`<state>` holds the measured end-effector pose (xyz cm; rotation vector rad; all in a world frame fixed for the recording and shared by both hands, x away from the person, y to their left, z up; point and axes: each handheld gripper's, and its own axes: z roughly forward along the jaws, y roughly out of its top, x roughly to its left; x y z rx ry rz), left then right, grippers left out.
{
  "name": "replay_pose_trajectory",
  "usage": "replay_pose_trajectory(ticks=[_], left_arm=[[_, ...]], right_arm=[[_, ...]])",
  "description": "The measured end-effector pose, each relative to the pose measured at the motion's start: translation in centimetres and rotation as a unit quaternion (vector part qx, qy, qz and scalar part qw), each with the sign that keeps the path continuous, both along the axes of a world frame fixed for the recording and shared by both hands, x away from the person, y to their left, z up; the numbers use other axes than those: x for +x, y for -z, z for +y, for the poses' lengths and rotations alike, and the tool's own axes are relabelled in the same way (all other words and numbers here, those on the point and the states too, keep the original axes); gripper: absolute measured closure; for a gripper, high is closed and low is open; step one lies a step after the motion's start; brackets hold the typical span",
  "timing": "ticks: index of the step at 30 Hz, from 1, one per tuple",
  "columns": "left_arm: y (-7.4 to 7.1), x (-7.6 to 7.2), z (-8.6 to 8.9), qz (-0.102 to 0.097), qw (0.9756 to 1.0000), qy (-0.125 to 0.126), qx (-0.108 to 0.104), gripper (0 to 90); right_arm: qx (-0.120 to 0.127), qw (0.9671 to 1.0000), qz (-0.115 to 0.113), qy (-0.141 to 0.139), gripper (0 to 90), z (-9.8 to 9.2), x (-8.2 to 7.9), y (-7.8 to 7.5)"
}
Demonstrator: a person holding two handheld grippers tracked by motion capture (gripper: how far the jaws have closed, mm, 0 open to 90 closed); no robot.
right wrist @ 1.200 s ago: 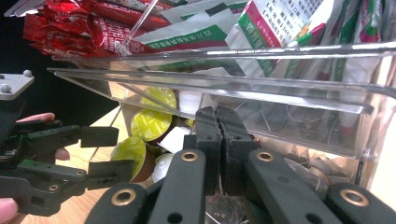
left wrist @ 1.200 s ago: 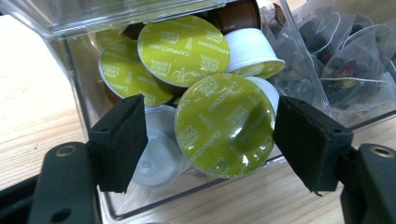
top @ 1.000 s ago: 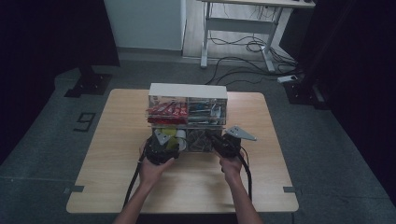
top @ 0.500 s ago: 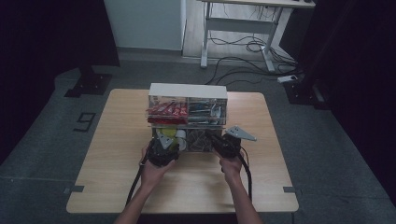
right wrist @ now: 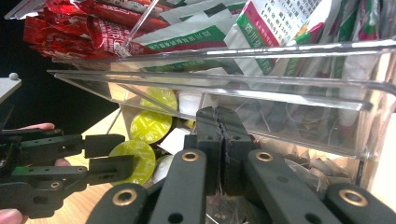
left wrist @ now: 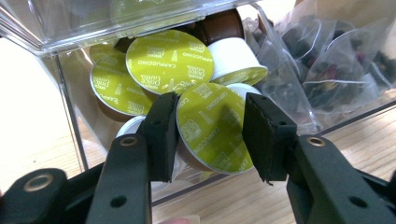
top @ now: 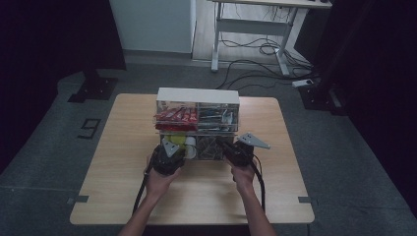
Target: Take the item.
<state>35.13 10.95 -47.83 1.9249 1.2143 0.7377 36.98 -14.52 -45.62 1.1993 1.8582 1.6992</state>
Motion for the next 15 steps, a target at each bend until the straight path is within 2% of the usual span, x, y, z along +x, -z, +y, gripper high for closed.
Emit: replay_pose_trajectory(ticks=[3,7,15], left_arm=[[0.2,0.2,-0.3,0.009,1.0000,0.002,0.000,49.5],[0.5,0.5,-1.0,0.024,0.9996,0.008,0.012,38.8],[0.8,0.6,-1.8,0.013,0.9997,-0.002,0.022,38.7]], right_arm=[[0.001,1.0000,0.000,0.000,87.7,0.0,0.0,0.0],[0.001,1.0000,0.000,0.000,87.7,0.0,0.0,0.0],[0.002,1.0000,0.000,-0.001,87.7,0.0,0.0,0.0]])
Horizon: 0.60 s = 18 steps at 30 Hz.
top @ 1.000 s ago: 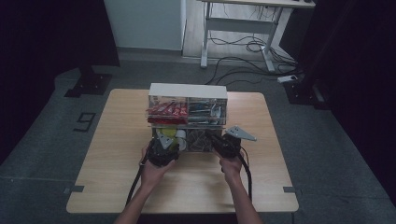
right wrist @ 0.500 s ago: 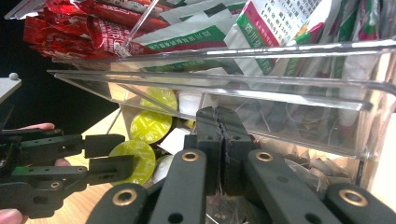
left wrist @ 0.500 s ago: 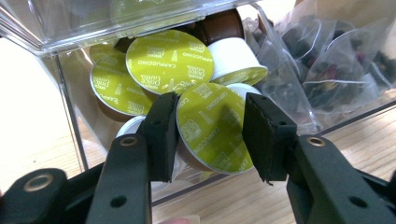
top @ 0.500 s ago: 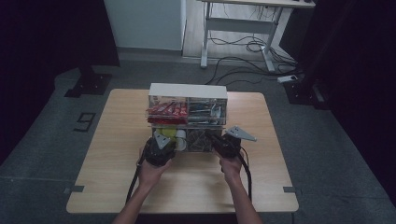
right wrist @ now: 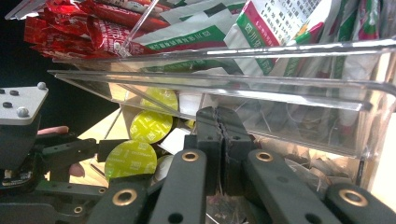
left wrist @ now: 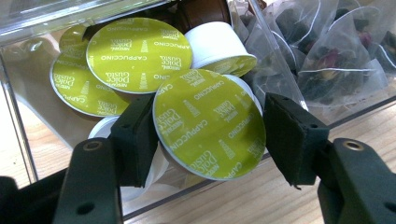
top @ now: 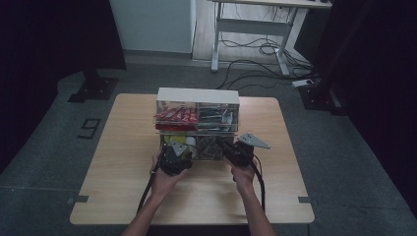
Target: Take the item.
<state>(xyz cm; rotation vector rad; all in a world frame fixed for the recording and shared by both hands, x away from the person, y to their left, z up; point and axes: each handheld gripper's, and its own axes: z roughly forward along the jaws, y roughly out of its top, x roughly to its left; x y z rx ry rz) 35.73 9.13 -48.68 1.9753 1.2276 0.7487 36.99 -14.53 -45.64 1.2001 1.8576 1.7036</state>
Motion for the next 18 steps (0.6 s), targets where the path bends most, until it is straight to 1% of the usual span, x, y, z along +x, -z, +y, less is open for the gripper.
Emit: replay_pose_trajectory(ticks=[1,3,9,12,18], left_arm=[[0.1,0.0,0.1,-0.001,1.0000,-0.002,0.000,39.0],[0.2,0.2,0.3,-0.002,0.9999,-0.008,0.007,39.5],[0.2,0.1,0.5,-0.008,0.9999,-0.006,0.011,40.5],[0.0,-0.2,0.6,-0.011,0.9999,-0.001,0.010,40.5],[-1.1,-1.3,0.8,-0.028,0.9995,0.011,0.004,40.5]], right_arm=[[0.000,1.0000,0.000,0.000,87.7,0.0,0.0,0.0],[0.000,1.0000,0.000,0.000,87.7,0.0,0.0,0.0],[0.000,1.0000,0.000,0.001,87.8,0.0,0.0,0.0],[0.001,1.0000,0.000,0.001,87.9,0.0,0.0,0.0],[0.000,1.0000,0.001,0.001,87.9,-0.1,0.0,0.0]])
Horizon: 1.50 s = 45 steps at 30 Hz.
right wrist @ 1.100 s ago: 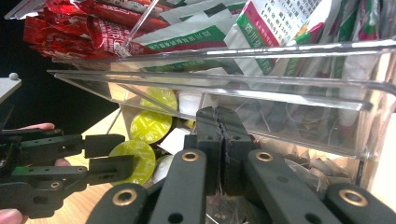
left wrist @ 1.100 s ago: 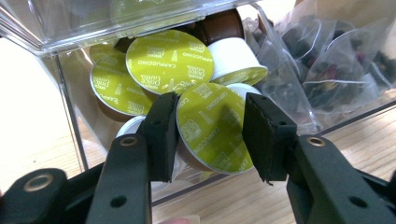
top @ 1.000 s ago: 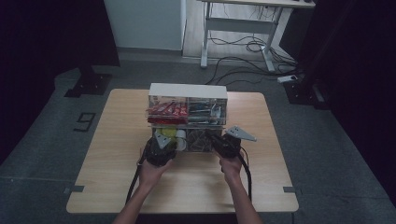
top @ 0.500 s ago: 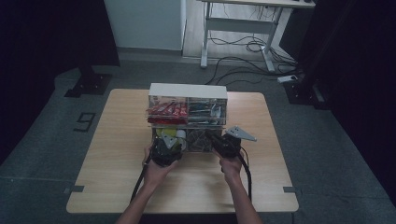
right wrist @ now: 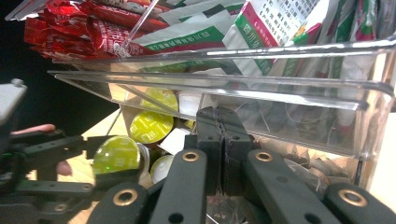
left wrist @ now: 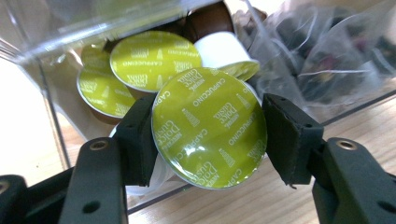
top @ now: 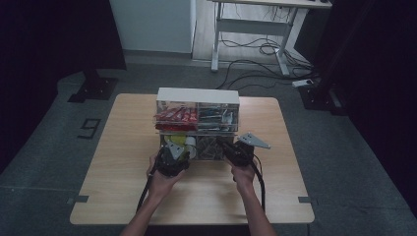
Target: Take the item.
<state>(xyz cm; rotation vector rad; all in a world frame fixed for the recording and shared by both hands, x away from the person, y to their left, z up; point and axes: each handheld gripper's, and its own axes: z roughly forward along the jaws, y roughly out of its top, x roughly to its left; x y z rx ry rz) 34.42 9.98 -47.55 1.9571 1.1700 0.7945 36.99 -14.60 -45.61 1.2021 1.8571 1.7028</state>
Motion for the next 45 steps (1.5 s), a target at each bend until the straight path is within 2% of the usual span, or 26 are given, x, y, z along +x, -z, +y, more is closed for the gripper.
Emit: replay_pose_trajectory(ticks=[8,13,27,45], left_arm=[[-1.4,-0.9,0.9,-0.003,0.9994,0.007,-0.033,40.5],[-1.9,-1.3,1.6,-0.004,0.9991,0.008,-0.042,40.5],[-2.4,-2.3,3.4,-0.010,0.9987,0.001,-0.049,40.5],[-1.7,-3.5,6.6,-0.009,0.9979,-0.022,-0.060,40.5]], right_arm=[[0.000,1.0000,0.000,0.000,87.9,0.0,0.0,0.0],[0.001,1.0000,0.000,0.000,88.0,0.0,0.0,0.0],[-0.001,1.0000,-0.001,0.000,88.1,-0.1,0.0,0.1],[-0.002,1.0000,0.002,0.007,88.1,-0.3,0.1,0.3]])
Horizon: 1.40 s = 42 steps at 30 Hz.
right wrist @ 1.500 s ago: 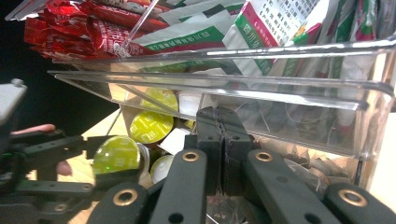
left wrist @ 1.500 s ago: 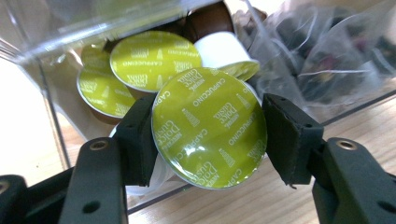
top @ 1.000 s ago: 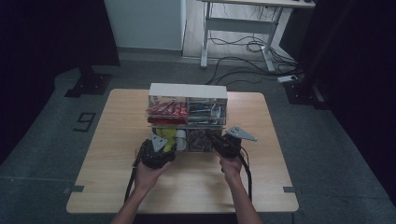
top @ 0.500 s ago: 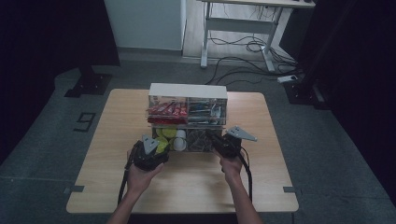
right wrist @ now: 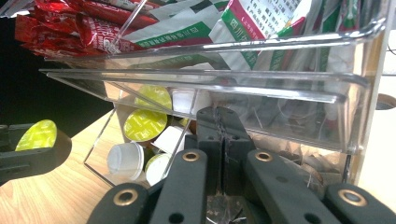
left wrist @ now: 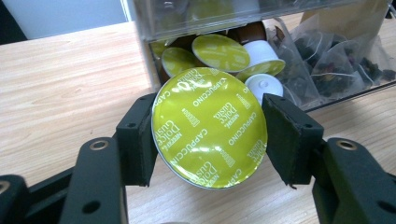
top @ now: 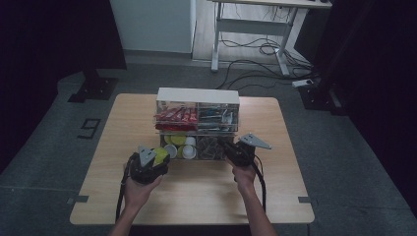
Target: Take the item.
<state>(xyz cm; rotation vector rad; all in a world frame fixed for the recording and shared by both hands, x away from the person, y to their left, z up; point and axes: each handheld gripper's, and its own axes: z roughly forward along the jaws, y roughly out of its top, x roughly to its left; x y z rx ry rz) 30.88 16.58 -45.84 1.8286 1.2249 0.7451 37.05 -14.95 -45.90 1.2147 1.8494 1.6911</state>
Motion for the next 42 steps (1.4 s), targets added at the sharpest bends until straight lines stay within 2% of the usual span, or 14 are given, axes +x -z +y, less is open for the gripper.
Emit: replay_pose_trajectory(ticks=[19,23,32,35,42], left_arm=[[2.6,-0.8,3.6,0.021,0.9992,-0.030,-0.014,40.5],[3.4,-1.0,4.6,0.029,0.9985,-0.041,-0.019,40.5],[4.9,-1.0,6.2,0.050,0.9968,-0.061,-0.014,40.4],[5.2,-1.0,6.5,0.054,0.9964,-0.063,-0.012,40.4],[6.3,-0.5,7.2,0.077,0.9942,-0.074,-0.007,40.4]], right_arm=[[0.001,1.0000,0.001,0.001,88.1,-0.2,0.0,0.0],[0.002,1.0000,0.001,0.002,88.0,-0.3,0.0,0.0],[0.004,1.0000,0.001,0.002,88.0,-0.4,0.0,0.0],[0.004,1.0000,0.001,0.003,88.0,-0.4,-0.1,0.0],[0.004,1.0000,0.001,0.002,88.0,-0.4,-0.1,0.0]])
